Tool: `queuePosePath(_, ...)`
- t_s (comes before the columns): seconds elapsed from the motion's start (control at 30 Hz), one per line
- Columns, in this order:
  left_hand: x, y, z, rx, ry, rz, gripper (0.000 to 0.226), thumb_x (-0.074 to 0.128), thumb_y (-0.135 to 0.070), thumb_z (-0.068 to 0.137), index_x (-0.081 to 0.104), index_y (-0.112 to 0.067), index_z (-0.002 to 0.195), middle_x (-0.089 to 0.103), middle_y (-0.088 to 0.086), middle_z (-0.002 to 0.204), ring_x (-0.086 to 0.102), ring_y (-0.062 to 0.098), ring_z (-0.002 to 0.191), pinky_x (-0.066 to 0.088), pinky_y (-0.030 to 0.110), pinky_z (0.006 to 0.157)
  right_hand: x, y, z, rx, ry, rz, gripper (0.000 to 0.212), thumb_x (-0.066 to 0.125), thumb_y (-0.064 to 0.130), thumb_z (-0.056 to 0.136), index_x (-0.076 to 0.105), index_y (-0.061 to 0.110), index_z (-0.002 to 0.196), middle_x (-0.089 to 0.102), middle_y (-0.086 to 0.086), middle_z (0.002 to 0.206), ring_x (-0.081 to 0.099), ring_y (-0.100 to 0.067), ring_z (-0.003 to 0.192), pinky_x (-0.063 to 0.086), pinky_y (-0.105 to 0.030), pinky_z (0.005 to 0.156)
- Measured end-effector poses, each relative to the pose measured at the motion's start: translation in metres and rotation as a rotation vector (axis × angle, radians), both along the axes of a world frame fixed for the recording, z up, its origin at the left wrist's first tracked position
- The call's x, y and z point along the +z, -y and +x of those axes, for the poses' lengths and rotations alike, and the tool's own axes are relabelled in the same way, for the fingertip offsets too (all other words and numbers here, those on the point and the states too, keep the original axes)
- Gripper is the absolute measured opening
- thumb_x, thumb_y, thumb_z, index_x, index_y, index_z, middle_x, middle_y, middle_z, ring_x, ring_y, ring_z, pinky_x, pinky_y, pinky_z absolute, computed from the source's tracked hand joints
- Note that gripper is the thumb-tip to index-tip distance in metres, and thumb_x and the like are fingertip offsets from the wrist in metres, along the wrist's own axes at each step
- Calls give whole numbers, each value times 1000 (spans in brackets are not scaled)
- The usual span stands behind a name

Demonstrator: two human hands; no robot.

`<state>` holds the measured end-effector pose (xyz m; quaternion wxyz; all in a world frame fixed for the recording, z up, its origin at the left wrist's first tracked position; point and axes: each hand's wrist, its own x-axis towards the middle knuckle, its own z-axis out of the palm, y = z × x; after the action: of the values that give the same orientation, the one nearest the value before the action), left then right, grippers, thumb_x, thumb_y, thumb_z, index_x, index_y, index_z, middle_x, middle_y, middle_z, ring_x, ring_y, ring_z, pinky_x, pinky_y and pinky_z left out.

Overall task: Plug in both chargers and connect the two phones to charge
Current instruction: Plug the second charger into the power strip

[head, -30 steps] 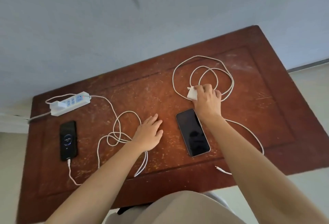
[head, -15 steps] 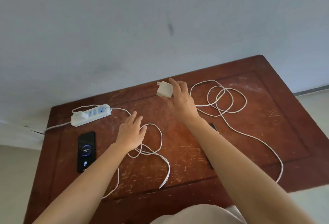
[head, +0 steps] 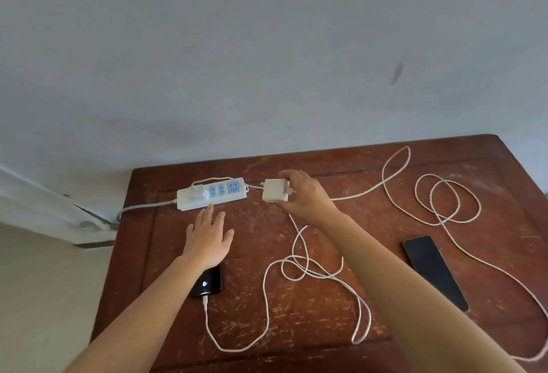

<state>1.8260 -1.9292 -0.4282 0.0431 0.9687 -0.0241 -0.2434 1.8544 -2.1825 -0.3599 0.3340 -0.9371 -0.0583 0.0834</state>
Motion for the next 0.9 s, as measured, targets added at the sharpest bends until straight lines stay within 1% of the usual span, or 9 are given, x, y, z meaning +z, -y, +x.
queuePosePath(0.07,-9,-16,1,-21,-2,1,64,32,-49,105,22,-17,159,3,11,171,4,30,157,21,55,123,-6,-24,8,72,-31,-41,57,77,13,83,56,9,136,61,-12,134,62,-29,117,52,-37,96)
queuePosePath(0.17,-20,-29,3,-88,12,14,64,32,-47,106,20,-15,159,-2,9,172,4,29,157,23,55,122,-15,-53,19,148,-60,-109,52,74,12,86,58,7,135,60,-13,134,63,-31,114,54,-40,94)
queuePosePath(0.27,-26,-28,7,-153,39,26,66,33,-48,105,18,-13,159,-6,8,172,8,29,156,32,52,117,-22,-70,28,188,-75,-185,55,72,13,89,56,9,141,55,-10,139,64,-32,111,56,-42,92)
queuePosePath(0.33,-28,-24,12,-158,47,13,69,32,-49,105,14,-12,160,-8,8,172,8,29,156,34,50,116,-26,-77,35,196,-69,-219,55,70,12,90,54,10,143,53,-9,140,65,-32,110,57,-43,90)
queuePosePath(0.43,-31,-17,17,-143,41,-12,71,31,-49,105,7,-12,161,-11,8,171,-1,29,157,26,52,122,-30,-82,46,209,-53,-268,55,68,7,90,54,10,143,54,-8,139,66,-33,108,58,-44,86)
queuePosePath(0.53,-33,-12,17,-117,35,-15,71,31,-46,106,5,-9,160,-13,10,171,-7,30,157,17,52,125,-30,-84,57,251,-57,-333,55,70,10,89,54,12,142,55,-7,138,66,-33,108,58,-45,85)
queuePosePath(0.63,-34,-5,17,-82,48,-12,71,32,-45,106,4,-9,160,-11,11,171,-5,32,157,15,52,126,-24,-87,67,331,-67,-400,56,72,14,89,55,14,142,55,-7,136,66,-33,106,58,-46,83)
queuePosePath(0.77,-36,5,15,-55,55,30,72,32,-42,105,2,-8,160,-12,14,170,-5,33,157,15,54,126,-15,-96,83,470,-66,-562,58,75,10,84,56,17,139,57,-5,129,65,-26,105,57,-38,77)
queuePosePath(0.9,-39,9,13,-34,51,35,72,32,-41,105,1,-7,160,-16,14,170,-7,31,157,15,53,126,-5,-102,98,572,-19,-618,52,75,24,88,58,20,137,63,-1,131,62,-22,117,56,-39,87)
